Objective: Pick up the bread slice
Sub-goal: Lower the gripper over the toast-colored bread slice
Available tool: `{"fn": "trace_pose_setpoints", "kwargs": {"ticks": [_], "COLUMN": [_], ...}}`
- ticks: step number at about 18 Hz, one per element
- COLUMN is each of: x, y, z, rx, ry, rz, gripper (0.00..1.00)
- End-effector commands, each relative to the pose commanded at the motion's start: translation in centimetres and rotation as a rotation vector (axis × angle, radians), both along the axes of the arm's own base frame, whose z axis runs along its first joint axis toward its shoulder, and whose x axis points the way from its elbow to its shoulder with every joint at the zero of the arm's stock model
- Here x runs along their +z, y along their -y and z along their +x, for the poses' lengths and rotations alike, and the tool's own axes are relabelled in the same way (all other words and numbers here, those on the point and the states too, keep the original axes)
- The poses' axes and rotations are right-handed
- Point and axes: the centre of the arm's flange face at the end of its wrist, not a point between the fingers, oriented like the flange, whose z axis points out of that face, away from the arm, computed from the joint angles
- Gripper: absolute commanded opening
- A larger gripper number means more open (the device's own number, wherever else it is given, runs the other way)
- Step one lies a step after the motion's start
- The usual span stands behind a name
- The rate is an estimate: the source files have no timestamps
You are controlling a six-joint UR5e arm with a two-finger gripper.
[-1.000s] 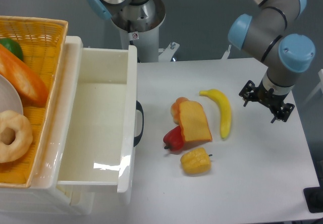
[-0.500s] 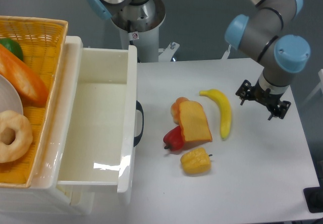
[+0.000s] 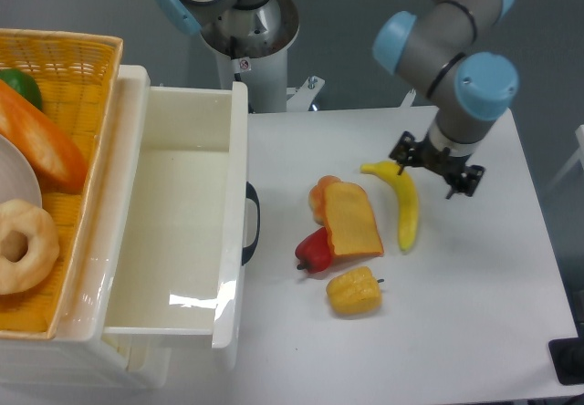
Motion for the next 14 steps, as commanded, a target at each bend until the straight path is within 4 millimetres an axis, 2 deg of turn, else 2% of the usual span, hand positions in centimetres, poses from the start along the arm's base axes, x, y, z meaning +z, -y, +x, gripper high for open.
{"fn": "trace_pose_setpoints", "kwargs": {"ticks": [5,10,14], "x": [0.3,-1.6,-2.9], "y": [-2.7,-6.0,-7.1], "z": [2.0,4.5,5.4], "rx": [0.139,0.244,0.243], "ry": [0.007,0.023,0.039], "rz": [0.006,-0.033,-0.051], "gripper": [1.00,1.00,1.00]}}
